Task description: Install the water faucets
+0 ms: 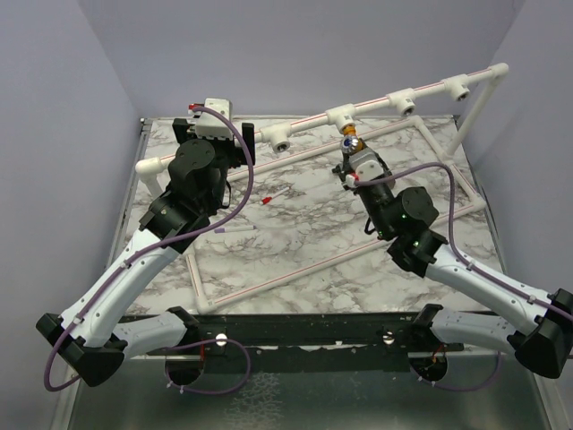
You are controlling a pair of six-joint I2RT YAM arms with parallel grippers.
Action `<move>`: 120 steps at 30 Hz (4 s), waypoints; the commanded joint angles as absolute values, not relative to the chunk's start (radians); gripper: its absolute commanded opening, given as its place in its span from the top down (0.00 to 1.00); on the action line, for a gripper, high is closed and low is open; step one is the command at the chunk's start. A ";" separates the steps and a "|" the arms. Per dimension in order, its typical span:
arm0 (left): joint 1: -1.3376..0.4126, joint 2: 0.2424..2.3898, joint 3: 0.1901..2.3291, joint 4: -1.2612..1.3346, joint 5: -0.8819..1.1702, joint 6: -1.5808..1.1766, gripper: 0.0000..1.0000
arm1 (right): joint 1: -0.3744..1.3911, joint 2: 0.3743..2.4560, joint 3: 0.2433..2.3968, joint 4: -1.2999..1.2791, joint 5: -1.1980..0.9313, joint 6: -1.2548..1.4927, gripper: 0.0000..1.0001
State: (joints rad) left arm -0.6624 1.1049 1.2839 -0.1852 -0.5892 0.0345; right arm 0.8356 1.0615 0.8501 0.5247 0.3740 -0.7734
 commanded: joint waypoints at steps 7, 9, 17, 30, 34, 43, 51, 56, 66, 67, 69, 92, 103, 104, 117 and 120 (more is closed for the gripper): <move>-0.672 1.141 1.232 -0.380 -0.567 0.020 0.01 | 0.849 1.039 0.863 0.542 0.631 0.250 0.99; -0.674 1.140 1.233 -0.382 -0.567 0.020 0.01 | 0.849 1.033 0.858 0.517 0.680 0.374 0.99; -0.675 1.135 1.230 -0.382 -0.564 0.017 0.01 | 0.849 1.020 0.888 0.250 0.809 1.002 1.00; -0.689 1.133 1.227 -0.383 -0.567 0.020 0.01 | 0.848 1.011 0.925 -0.088 0.836 1.531 0.93; -0.689 1.129 1.223 -0.382 -0.567 0.018 0.01 | 0.848 1.005 0.947 -0.139 0.861 1.498 0.70; -0.695 1.132 1.221 -0.380 -0.567 0.018 0.01 | 0.848 0.912 0.895 -0.037 0.940 1.167 0.25; -0.695 1.137 1.223 -0.382 -0.569 0.020 0.01 | 0.848 0.810 0.883 0.032 0.917 0.758 0.23; -0.695 1.145 1.226 -0.382 -0.564 0.020 0.01 | 0.848 0.740 0.873 0.130 0.819 0.367 0.24; -0.695 1.154 1.235 -0.384 -0.564 0.022 0.01 | 0.848 0.758 0.989 0.005 0.537 -0.438 0.17; -0.695 1.153 1.235 -0.385 -0.565 0.023 0.01 | 0.848 0.760 0.994 -0.023 0.499 -0.520 0.16; -0.695 1.152 1.235 -0.385 -0.566 0.023 0.01 | 0.848 0.764 1.011 -0.099 0.421 -0.651 0.14; -0.695 1.132 1.221 -0.385 -0.567 0.026 0.01 | 0.848 0.975 0.933 0.134 0.447 -1.610 0.12; -0.698 1.131 1.216 -0.383 -0.569 0.026 0.01 | 0.847 1.064 0.892 0.267 0.545 -1.611 0.38; -0.698 1.132 1.215 -0.383 -0.568 0.026 0.01 | 0.848 1.069 0.890 0.271 0.557 -1.601 0.42; -0.706 1.149 1.222 -0.379 -0.577 0.034 0.01 | 0.848 1.108 0.939 0.260 0.567 -1.063 1.00; -0.707 1.152 1.221 -0.379 -0.579 0.035 0.01 | 0.848 1.114 0.954 0.263 0.557 -0.863 1.00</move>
